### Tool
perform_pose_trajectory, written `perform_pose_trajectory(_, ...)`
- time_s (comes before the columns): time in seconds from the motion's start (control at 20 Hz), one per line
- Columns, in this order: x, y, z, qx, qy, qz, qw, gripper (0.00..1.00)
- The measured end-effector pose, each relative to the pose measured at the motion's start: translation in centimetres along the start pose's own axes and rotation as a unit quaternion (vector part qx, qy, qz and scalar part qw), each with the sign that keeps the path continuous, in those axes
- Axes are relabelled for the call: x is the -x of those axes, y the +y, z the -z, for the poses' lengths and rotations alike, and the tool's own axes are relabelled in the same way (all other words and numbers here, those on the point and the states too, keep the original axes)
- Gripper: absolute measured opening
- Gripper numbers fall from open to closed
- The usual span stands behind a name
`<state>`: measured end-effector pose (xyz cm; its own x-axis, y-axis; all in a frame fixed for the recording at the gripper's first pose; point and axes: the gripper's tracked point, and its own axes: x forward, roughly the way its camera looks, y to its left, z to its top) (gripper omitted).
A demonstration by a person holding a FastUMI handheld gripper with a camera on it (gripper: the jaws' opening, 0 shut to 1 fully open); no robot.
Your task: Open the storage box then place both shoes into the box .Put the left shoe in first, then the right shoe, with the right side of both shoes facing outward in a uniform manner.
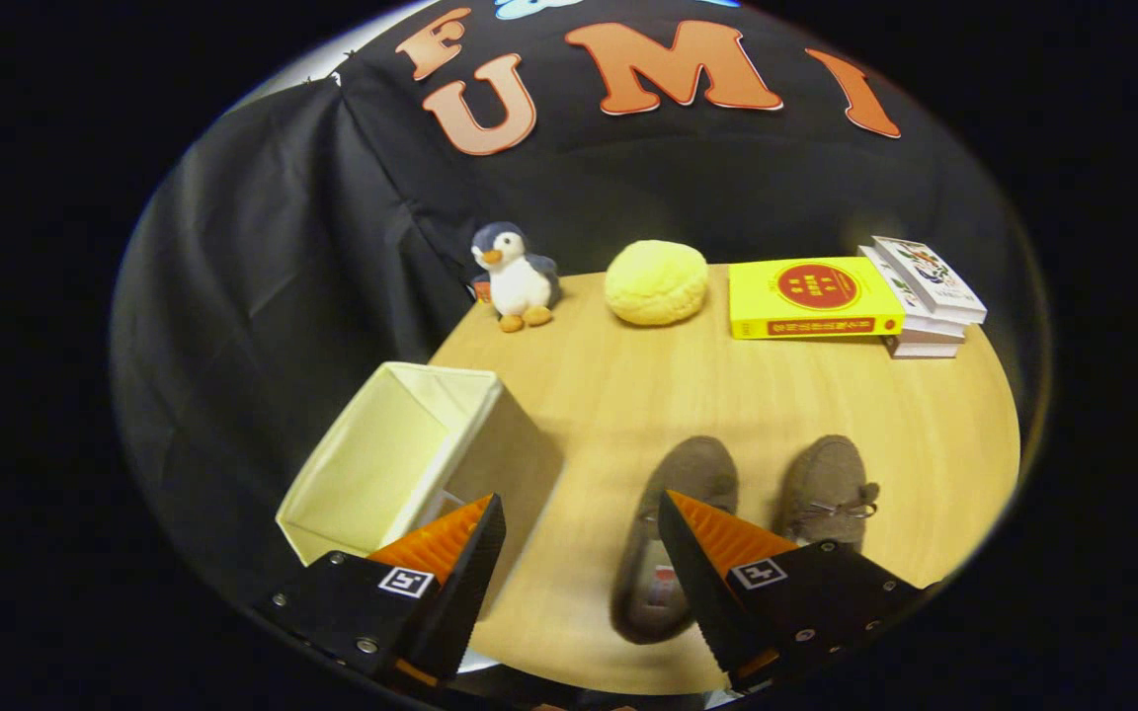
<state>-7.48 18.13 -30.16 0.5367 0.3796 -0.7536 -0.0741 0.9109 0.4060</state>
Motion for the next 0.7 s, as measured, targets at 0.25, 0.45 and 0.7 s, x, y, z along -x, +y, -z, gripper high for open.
perform_pose_trajectory(0.25, -1.3, -4.6, 2.8, -0.025, 0.026, 0.032, 0.999, 0.93)
perform_pose_trajectory(0.45, -3.1, -7.3, 5.6, -0.007, 0.053, 0.058, 0.997, 0.93)
perform_pose_trajectory(0.7, -5.3, -8.1, 7.0, 0.018, 0.055, 0.068, 0.996, 0.89)
